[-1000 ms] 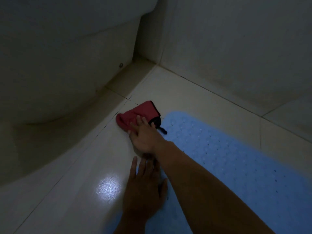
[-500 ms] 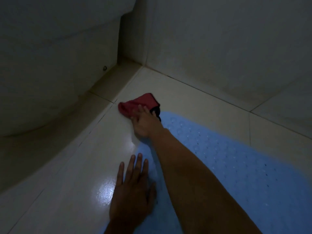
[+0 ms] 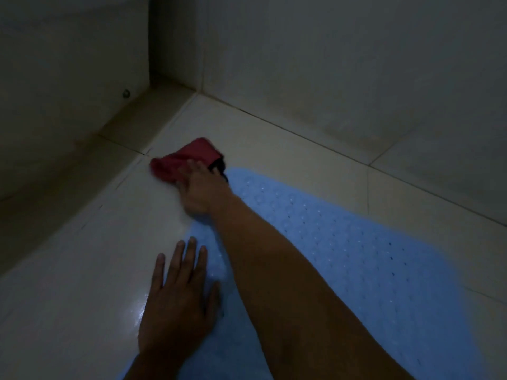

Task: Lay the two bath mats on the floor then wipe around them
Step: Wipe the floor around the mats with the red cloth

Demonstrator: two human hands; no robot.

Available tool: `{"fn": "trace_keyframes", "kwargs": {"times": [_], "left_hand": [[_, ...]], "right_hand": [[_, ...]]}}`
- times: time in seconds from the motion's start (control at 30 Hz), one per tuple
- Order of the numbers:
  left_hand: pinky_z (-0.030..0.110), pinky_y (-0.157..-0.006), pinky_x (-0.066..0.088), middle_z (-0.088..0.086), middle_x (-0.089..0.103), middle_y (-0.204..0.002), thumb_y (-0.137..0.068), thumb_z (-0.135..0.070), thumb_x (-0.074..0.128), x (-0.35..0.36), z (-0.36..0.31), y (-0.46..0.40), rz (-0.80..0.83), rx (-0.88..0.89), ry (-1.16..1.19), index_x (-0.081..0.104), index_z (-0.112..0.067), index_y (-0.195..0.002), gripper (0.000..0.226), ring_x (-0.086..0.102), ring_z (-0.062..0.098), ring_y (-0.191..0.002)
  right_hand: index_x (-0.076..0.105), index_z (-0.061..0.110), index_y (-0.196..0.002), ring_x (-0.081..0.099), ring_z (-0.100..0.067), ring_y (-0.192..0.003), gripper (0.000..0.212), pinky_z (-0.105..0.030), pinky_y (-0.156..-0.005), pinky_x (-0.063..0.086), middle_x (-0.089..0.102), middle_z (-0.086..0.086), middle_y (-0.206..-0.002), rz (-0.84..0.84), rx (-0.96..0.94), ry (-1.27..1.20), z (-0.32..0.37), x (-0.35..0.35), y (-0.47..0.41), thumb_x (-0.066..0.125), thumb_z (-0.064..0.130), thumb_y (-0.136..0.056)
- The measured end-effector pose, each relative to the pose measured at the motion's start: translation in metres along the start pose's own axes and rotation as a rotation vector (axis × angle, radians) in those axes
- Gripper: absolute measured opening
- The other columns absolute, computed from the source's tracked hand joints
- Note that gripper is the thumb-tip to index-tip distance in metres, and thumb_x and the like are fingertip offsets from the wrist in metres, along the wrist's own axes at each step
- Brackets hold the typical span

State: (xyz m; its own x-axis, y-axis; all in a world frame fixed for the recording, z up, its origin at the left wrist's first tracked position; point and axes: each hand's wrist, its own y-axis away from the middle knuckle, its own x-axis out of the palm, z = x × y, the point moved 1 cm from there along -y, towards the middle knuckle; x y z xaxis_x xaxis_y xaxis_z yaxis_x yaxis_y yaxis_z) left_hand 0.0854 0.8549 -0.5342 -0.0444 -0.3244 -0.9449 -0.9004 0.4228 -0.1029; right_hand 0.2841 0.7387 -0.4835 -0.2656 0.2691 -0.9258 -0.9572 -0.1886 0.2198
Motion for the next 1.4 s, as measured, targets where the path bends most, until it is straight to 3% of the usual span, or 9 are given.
{"fn": "trace_keyframes", "kwargs": {"times": [0.2,0.33,0.43,0.63,0.73,0.83,1.03,1.27,1.4], "left_hand": [[0.056,-0.127,0.013,0.010,0.025,-0.169,-0.102,-0.061,0.016,0.004,-0.001,-0.005,0.050,-0.025,-0.067,0.037,-0.013,-0.158,0.077,0.017,0.027,-0.159],[0.056,-0.127,0.015,0.010,0.025,-0.169,-0.101,-0.058,0.024,0.003,-0.002,-0.004,0.039,-0.046,-0.047,0.040,-0.012,-0.157,0.075,0.016,0.025,-0.159],[0.055,-0.127,0.014,0.010,0.023,-0.170,-0.101,-0.055,0.030,0.001,-0.004,-0.004,0.048,-0.046,-0.050,0.039,-0.011,-0.158,0.073,0.015,0.026,-0.159],[0.055,-0.128,0.012,0.010,0.021,-0.171,-0.102,-0.055,0.029,-0.002,-0.010,-0.009,0.050,-0.048,-0.087,0.034,-0.012,-0.160,0.072,0.013,0.026,-0.160],[0.054,-0.128,0.011,0.010,0.019,-0.171,-0.103,-0.054,0.027,-0.001,-0.009,-0.007,0.055,-0.051,-0.090,0.030,-0.013,-0.162,0.071,0.011,0.025,-0.160],[0.053,-0.129,0.007,0.010,0.016,-0.172,-0.103,-0.054,0.025,-0.002,-0.007,-0.005,0.070,-0.046,-0.099,0.025,-0.014,-0.163,0.072,0.009,0.025,-0.160],[0.052,-0.129,0.009,0.010,0.017,-0.171,-0.105,-0.052,0.022,-0.003,-0.003,0.005,0.055,-0.066,-0.087,0.026,-0.012,-0.162,0.070,0.008,0.025,-0.160],[0.070,-0.119,0.012,0.016,0.037,-0.162,-0.088,-0.044,0.041,-0.021,-0.040,-0.017,0.110,-0.240,-0.186,0.049,-0.010,-0.149,0.070,0.021,0.040,-0.154],[0.074,-0.118,0.018,0.019,0.033,-0.165,-0.090,-0.041,0.046,0.010,-0.121,-0.046,0.040,-0.023,-0.100,0.050,-0.010,-0.151,0.068,0.016,0.047,-0.155]], "right_hand": [[0.056,0.026,-0.140,0.054,-0.028,-0.131,0.048,-0.046,-0.111,0.043,0.058,-0.005,-0.142,-0.141,0.412,-0.137,-0.126,-0.042,0.020,0.040,0.038,-0.097],[0.046,0.034,-0.145,0.052,-0.030,-0.133,0.048,-0.043,-0.113,0.041,0.054,-0.005,-0.146,-0.178,0.634,-0.062,-0.205,-0.058,0.109,0.040,0.035,-0.097],[0.050,0.019,-0.137,0.060,-0.041,-0.116,0.056,-0.053,-0.105,0.047,0.062,-0.019,-0.131,-0.179,0.773,0.016,-0.229,-0.059,0.121,0.027,0.046,-0.094],[0.035,0.019,-0.155,0.023,-0.041,-0.149,0.053,-0.054,-0.122,0.021,0.027,-0.018,-0.163,-0.144,0.354,0.030,-0.148,-0.028,0.074,0.025,0.039,-0.108],[0.033,0.022,-0.157,0.026,-0.033,-0.151,0.049,-0.048,-0.123,0.022,0.028,-0.012,-0.164,-0.151,0.260,-0.013,-0.169,-0.032,0.091,0.032,0.031,-0.108],[0.036,0.025,-0.155,0.038,-0.037,-0.144,0.051,-0.045,-0.119,0.031,0.035,-0.012,-0.161,-0.188,0.377,-0.026,-0.225,-0.042,0.118,0.032,0.034,-0.105],[0.018,0.018,-0.161,0.013,-0.041,-0.153,0.056,-0.050,-0.125,0.014,0.012,-0.015,-0.168,-0.013,0.434,0.010,-0.237,-0.037,0.123,0.031,0.031,-0.109],[0.015,0.019,-0.161,0.009,-0.042,-0.154,0.061,-0.056,-0.123,0.017,0.006,-0.017,-0.168,0.045,0.485,0.045,-0.233,-0.043,0.119,0.031,0.041,-0.107],[0.011,0.021,-0.161,0.005,-0.042,-0.154,0.063,-0.058,-0.123,0.016,0.001,-0.016,-0.169,0.084,0.479,0.027,-0.233,-0.045,0.120,0.031,0.043,-0.106]]}}
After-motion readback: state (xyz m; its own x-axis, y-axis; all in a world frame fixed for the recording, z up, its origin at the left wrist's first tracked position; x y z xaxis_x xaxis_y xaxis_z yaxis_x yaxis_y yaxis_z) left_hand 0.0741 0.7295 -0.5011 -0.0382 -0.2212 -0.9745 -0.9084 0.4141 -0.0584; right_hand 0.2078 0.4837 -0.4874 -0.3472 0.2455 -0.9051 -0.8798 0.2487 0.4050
